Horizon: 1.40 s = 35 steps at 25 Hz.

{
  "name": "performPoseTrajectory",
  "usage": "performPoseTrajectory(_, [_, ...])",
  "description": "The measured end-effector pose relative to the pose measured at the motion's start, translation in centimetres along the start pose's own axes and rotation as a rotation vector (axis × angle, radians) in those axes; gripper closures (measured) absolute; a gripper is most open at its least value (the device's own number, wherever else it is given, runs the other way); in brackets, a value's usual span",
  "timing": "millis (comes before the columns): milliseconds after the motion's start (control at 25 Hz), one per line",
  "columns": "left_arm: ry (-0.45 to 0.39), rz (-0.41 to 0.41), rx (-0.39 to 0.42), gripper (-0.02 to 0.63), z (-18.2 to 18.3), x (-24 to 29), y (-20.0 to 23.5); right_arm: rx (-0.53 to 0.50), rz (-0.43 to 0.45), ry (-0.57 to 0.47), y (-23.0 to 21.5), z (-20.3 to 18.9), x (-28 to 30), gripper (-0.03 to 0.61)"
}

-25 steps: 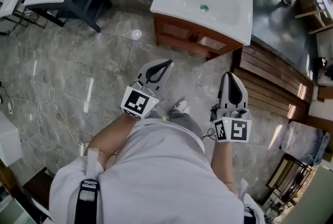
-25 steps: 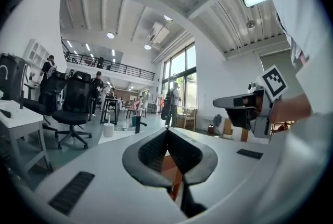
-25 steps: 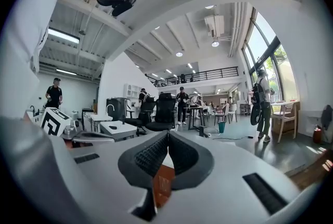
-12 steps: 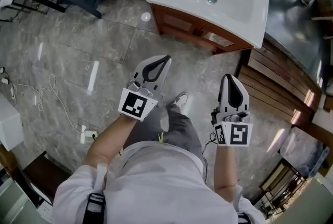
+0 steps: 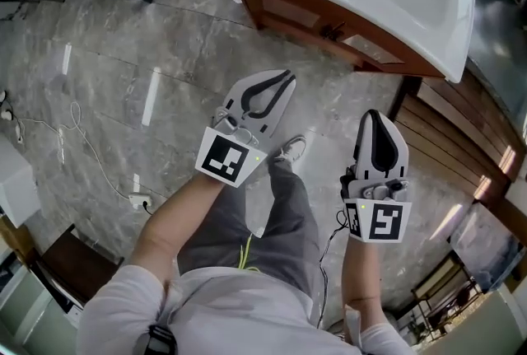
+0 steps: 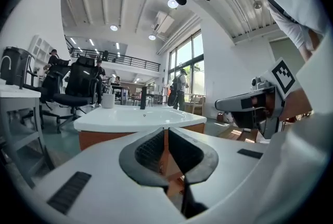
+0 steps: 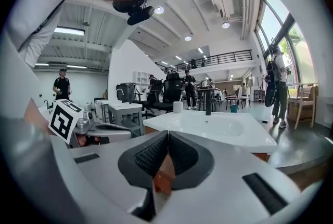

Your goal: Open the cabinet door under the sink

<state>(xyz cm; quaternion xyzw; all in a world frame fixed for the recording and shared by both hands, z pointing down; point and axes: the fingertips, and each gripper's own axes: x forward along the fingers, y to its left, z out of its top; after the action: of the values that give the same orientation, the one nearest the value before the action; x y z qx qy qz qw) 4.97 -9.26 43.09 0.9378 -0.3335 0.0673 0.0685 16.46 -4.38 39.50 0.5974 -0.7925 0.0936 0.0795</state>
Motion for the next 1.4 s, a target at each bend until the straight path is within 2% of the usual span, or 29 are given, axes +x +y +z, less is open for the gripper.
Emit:
performPoseTrajectory(280, [0.043, -0.027, -0.01, 0.597, -10.2, 5.7, 0.1, -0.006, 0.019, 0.032, -1.9, -9.3, 2.8, 0.548])
performPoseTrajectory(400, [0.053, -0.028, -0.011, 0.556, -14.2, 7.9, 0.6, 0.0, 0.022, 0.033, -2.5, -13.0, 4.1, 0.548])
performPoseTrajectory(600, [0.051, -0.007, -0.012, 0.541, -19.9, 11.6, 1.5, -0.015, 0.03, 0.019, -3.7, -17.6, 6.2, 0.548])
performPoseTrajectory(800, [0.044, 0.007, 0.005, 0.523, -23.6, 14.7, 2.4, -0.018, 0.029, -0.001, -4.9, -21.1, 7.8, 0.548])
performPoseTrajectory(1160, [0.063, 0.023, -0.022, 0.502, -29.7, 20.2, 4.1, -0.033, 0.018, -0.029, -6.4, -25.4, 9.9, 0.548])
performPoseTrajectory(1400, [0.04, 0.035, -0.02, 0.493, -31.9, 22.2, 4.9, -0.037, 0.004, -0.041, -7.2, -28.1, 10.6, 0.548])
